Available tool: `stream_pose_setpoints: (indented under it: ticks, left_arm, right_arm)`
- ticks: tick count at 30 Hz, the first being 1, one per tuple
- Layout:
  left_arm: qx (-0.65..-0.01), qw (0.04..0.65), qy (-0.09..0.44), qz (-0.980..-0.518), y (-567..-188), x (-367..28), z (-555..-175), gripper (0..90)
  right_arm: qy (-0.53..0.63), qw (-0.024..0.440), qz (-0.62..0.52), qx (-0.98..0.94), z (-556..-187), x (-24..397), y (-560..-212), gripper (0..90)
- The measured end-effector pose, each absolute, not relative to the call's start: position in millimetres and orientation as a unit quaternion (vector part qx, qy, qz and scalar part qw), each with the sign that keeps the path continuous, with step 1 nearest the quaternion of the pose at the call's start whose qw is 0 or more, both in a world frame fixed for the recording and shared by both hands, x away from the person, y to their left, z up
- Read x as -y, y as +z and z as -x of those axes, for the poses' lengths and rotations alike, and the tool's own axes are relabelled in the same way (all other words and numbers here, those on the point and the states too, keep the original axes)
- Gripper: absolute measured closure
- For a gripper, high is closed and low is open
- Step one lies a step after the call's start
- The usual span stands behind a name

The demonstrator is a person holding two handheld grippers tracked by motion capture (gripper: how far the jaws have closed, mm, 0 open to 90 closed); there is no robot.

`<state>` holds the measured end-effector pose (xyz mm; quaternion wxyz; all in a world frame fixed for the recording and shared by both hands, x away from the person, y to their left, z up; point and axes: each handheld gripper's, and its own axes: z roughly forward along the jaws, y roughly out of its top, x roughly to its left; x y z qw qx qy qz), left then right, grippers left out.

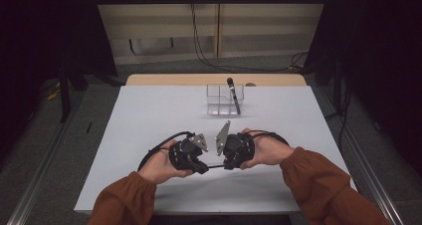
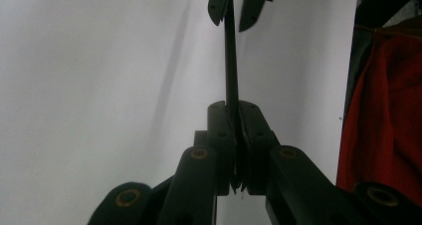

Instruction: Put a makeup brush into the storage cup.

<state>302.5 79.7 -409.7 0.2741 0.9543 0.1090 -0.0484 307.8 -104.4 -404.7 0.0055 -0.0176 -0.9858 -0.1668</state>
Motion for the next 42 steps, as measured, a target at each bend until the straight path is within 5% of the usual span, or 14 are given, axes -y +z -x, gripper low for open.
stream_pose_setpoints:
  ticks: [42]
  left_arm:
    - [-0.153,0.309,-0.048,-0.937,-415.1,-108.0,-300.6,85.5]
  right_arm:
    - [-0.246,-0.016,0.106,0.963,-310.2,150.2,-400.0,18.7]
